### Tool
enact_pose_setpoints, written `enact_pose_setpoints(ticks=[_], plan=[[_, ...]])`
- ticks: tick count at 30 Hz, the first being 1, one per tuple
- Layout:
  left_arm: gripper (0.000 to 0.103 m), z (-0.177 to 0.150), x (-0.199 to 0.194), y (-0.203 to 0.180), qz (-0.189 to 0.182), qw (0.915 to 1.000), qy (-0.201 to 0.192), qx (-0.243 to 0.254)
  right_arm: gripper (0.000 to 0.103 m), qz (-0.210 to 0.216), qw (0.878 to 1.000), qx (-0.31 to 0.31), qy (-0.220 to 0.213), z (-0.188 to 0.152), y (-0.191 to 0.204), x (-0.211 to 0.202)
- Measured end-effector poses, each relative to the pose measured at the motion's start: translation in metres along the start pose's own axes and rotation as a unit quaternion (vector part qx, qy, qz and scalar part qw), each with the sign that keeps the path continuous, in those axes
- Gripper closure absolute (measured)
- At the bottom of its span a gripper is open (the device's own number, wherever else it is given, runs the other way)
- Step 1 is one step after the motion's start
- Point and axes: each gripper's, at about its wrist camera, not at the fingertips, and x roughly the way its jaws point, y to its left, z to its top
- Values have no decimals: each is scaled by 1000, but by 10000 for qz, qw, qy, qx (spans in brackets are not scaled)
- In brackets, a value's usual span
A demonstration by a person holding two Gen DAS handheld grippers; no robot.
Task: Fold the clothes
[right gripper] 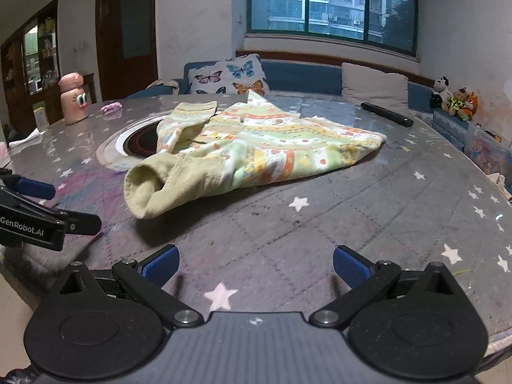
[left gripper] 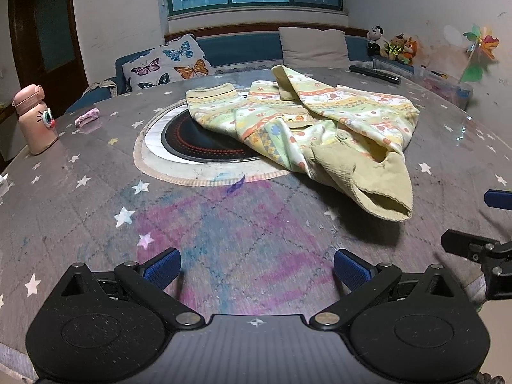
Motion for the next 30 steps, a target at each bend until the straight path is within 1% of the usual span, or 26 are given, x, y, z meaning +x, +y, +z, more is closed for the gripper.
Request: enact_pose_setpoints(ticks=[2,4,11,30], plan=[[0,-1,-1,-1,0,10000,-2,28,0,150,9998,-117,73,1,-3,-2],[0,-2,-2,-3,1,10000,-4,62,0,203,9997,-142,80,0,-1,-4],[0,-5,-6,-9,26,9999,-4,162,0,280,9994,-180,12,-2,3,-9],[0,-5,-13,-15,71,9997,-61,233,0,290,9991,-300,18,-2,8,-13]])
